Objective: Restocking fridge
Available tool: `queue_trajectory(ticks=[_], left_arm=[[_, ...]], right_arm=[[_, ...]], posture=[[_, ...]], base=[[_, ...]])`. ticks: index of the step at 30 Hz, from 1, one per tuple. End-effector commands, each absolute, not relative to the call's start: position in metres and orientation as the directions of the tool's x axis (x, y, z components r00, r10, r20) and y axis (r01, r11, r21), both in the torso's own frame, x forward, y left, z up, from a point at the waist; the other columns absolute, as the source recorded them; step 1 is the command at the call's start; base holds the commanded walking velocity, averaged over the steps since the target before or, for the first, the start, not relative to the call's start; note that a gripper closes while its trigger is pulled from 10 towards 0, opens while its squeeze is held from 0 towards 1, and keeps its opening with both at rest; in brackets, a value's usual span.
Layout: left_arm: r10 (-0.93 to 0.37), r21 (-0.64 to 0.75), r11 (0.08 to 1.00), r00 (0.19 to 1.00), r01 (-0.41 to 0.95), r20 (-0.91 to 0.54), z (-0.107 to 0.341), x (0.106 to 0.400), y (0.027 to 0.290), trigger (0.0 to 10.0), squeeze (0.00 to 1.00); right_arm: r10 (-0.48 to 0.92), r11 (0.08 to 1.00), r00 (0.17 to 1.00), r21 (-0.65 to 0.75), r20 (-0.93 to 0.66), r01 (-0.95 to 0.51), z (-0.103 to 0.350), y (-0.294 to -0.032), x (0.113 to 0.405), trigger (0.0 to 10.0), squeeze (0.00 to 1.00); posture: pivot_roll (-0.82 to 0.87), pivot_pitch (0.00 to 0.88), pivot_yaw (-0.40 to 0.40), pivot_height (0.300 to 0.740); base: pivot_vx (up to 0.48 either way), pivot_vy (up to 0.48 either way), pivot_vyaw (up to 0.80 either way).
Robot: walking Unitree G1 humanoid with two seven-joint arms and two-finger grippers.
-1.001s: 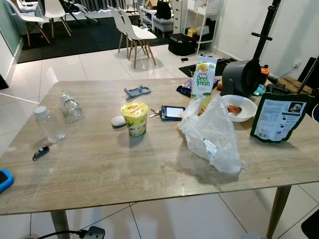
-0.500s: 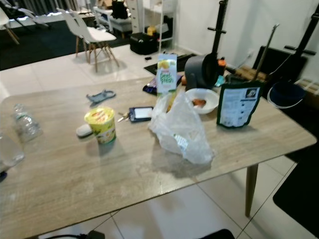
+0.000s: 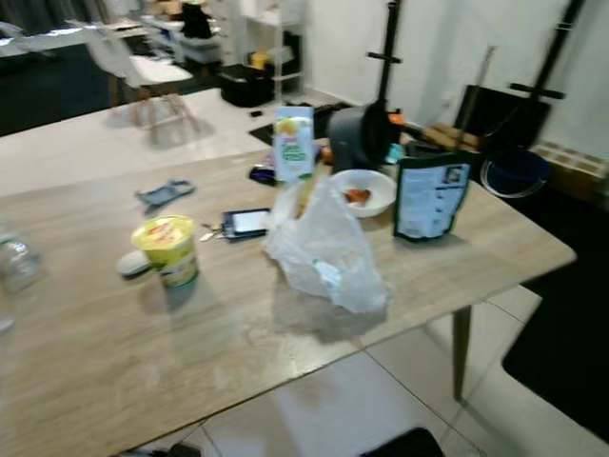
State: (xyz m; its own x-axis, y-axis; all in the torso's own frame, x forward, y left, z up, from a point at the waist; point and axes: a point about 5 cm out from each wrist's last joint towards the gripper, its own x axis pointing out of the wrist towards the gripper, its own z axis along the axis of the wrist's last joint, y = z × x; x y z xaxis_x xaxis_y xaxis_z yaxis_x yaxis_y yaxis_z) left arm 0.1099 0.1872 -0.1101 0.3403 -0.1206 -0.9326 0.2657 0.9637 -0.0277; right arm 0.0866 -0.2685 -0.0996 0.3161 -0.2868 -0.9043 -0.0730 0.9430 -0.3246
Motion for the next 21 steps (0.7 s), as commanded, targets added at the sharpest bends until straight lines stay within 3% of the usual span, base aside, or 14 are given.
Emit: queue_trajectory(ticks=[1,21], left_arm=[[-0.11,-0.039,0.962,0.249,0.272,-0.962,-0.1161,0.0857,0.1905,10.0,0.0],[-0.119,-0.042,0.955,0.25,0.294,-0.961,-0.1155,0.087,0.1914,10.0,0.0]], right_arm=[[-0.277,0.945,0.322,-0.317,-0.905,-0.078,-0.1002,-0.2649,0.0892,10.0,0.0],[-0.272,0.947,0.312,-0.311,-0.91,-0.083,-0.101,-0.2648,0.0861,10.0,0.0]], posture=[[0.07,0.0,-0.016,0.74],[0.08,0.0,-0.02,0.74]], base=[[0.0,0.0,-0.8],[0.0,0.0,-0.79]])
